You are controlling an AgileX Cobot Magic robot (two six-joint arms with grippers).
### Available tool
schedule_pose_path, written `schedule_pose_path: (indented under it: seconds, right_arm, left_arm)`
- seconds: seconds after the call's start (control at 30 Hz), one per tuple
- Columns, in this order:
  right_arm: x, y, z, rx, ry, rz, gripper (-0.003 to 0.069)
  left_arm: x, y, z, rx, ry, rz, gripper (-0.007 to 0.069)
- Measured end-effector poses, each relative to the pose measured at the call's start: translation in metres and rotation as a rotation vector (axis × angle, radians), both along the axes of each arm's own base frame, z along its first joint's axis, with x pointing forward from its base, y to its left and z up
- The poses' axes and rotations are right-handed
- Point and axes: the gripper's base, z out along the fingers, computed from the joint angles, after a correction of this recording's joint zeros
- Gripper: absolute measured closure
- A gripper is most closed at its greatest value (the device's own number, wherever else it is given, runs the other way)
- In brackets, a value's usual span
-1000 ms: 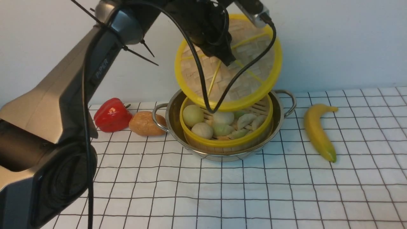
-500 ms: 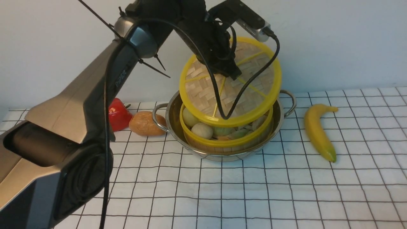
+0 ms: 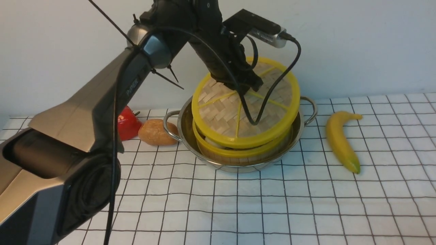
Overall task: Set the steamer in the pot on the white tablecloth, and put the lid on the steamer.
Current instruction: 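Place the yellow bamboo steamer lid onto the steamer in the pot with the left gripper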
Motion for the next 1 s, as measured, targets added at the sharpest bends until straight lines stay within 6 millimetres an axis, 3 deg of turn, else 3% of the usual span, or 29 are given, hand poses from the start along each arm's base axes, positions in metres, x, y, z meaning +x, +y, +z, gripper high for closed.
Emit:
schedule_pose_path:
  seconds: [0.23,1.0]
  right_arm:
    - [0.000,0.000,0.000,0.000,0.000,0.000,0.0419]
    - [0.000,0.000,0.000,0.000,0.000,0.000,0.0419]
  left_arm:
    - [-0.001,0.002,0.005,-0.001,-0.007,0.039,0.0508]
    - [0.005,0.004,-0.028,0.116,0.019,-0.065,0.0508]
